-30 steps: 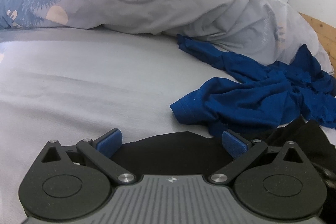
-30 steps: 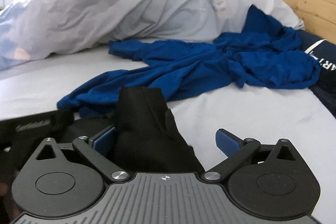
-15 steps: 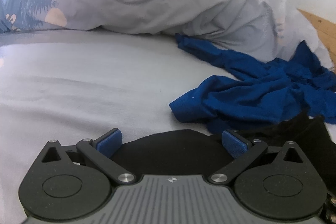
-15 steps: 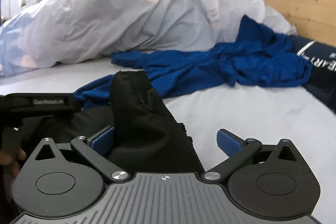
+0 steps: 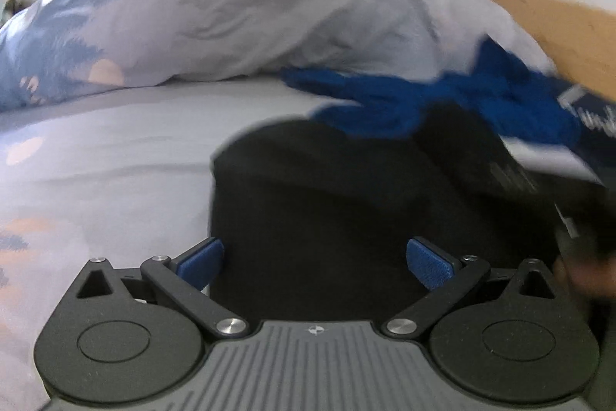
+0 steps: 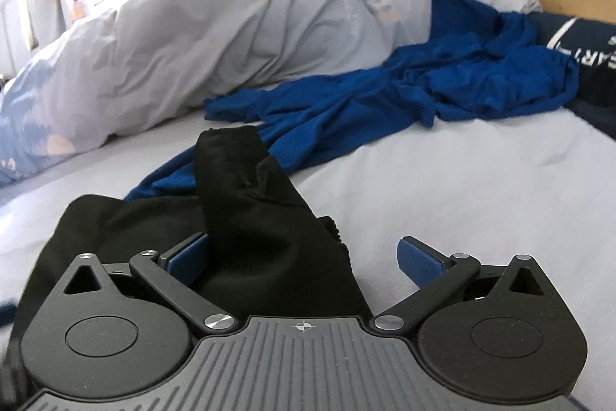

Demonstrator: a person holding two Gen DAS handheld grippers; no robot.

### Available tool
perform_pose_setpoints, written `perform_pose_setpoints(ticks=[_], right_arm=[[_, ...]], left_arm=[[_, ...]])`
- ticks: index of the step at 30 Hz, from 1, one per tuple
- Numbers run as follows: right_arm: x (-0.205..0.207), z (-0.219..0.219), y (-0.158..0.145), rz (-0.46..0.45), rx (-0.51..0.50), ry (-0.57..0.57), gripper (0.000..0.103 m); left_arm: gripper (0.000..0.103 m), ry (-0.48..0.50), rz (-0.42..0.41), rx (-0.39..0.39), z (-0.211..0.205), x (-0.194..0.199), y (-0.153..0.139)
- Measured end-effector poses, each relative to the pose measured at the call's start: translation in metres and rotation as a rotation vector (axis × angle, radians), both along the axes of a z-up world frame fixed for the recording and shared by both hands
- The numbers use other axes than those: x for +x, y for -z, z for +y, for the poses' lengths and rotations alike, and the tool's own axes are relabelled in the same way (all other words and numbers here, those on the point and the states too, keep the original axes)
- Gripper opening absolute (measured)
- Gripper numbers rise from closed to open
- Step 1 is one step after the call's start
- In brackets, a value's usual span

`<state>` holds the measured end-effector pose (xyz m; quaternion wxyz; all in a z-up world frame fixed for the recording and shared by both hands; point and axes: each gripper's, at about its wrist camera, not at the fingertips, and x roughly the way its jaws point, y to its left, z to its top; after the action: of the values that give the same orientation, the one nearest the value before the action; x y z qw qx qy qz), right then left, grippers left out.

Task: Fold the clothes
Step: 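Hold the shorts' corner with the right gripper while the left gripper presses the fold flat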

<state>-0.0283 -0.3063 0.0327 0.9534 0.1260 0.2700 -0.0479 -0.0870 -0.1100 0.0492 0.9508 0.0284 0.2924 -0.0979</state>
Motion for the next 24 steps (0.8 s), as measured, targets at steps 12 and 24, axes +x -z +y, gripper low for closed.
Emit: perform_pose_setpoints(ticks=[12,24], right_arm=[[-0.011,-0.009,-0.009,0.0,0.055,-0.011,0.103],[-0.046,-0.006,-0.026,-0.03,0.028,-0.024,0.103]], left_arm=[[0.103,0.105,0.166,-0.006,0.016,-0.043,-0.01],[0.103,0.179,0.348,-0.257,0.1,-0.042,-0.014]])
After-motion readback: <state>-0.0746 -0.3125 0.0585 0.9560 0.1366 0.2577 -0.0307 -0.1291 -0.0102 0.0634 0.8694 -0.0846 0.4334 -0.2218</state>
